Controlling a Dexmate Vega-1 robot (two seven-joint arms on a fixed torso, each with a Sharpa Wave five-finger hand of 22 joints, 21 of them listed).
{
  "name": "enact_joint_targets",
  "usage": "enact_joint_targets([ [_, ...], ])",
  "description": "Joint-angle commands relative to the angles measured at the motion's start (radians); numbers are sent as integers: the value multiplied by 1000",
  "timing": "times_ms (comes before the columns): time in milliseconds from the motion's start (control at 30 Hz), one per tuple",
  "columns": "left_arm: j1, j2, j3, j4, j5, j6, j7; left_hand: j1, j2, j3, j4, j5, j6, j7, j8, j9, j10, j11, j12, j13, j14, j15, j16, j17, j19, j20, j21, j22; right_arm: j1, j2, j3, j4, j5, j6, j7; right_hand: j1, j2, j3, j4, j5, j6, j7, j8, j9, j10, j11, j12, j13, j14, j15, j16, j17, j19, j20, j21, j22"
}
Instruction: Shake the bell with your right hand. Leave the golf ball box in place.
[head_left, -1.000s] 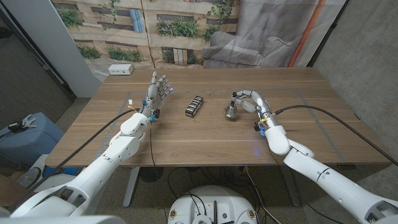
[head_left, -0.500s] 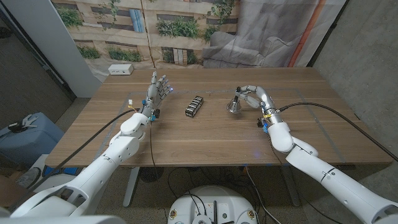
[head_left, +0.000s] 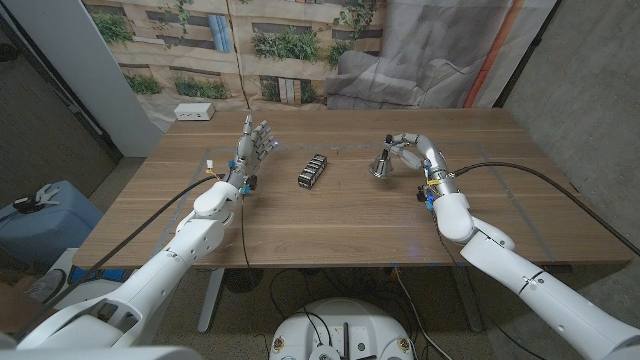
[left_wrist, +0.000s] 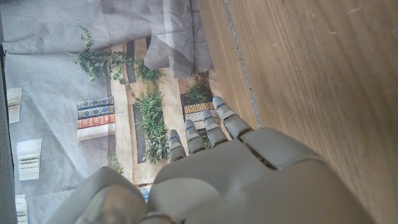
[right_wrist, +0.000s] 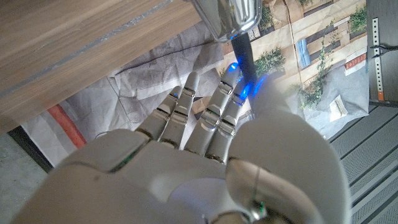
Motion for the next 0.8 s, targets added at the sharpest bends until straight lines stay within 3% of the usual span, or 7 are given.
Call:
enact_joint_targets([
  [33,0,0,0,1,0,0,0,2,10,0,7,6,0,-8,6,4,3,-6,6,5,8,-98,6,5,8,1,7,6,-6,3,10,-58,7,-109,-12,31,25,6,-2,0,20,-10,7,6,11,0,0,3,12,-173,6,4,13,-39,10,6],
  [367,0,0,0,1,0,0,0,2,10,0,7,6,0,-8,6,4,3,-6,6,5,8,-98,6,5,8,1,7,6,-9,16,12,-88,47,-162,-11,32,25,6,-2,-1,23,-6,7,6,16,1,1,6,16,-172,7,6,18,-38,11,6],
  [533,0,0,0,1,0,0,0,2,10,0,7,6,0,-8,6,4,3,-4,5,5,9,-98,6,5,8,1,7,6,-5,27,28,-82,134,-151,31,37,27,7,-3,0,23,-6,6,6,21,1,3,10,24,-175,12,8,24,-38,12,6],
  [800,0,0,0,0,0,0,0,2,10,0,7,6,0,-8,6,4,3,-7,6,5,8,-98,5,5,8,1,7,6,8,25,27,-89,187,-178,57,38,28,7,-3,0,30,4,7,7,31,1,8,15,34,-174,15,10,28,-39,12,7],
])
